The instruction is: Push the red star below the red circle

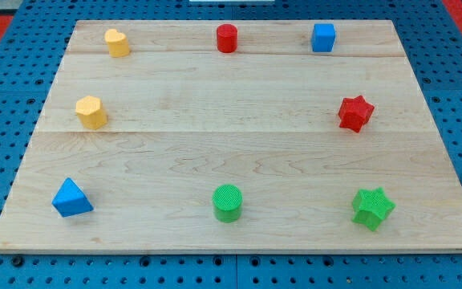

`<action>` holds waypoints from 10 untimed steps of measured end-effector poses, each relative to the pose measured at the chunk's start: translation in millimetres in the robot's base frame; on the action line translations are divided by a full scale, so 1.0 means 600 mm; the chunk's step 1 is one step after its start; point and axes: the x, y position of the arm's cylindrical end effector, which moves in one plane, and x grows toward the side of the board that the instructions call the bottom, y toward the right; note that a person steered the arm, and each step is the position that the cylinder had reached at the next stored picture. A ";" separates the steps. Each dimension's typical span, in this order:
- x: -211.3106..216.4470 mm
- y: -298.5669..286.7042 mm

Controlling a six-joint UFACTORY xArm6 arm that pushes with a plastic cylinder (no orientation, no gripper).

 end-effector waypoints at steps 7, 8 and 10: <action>-0.195 -0.427; -0.300 -0.466; -0.267 -0.550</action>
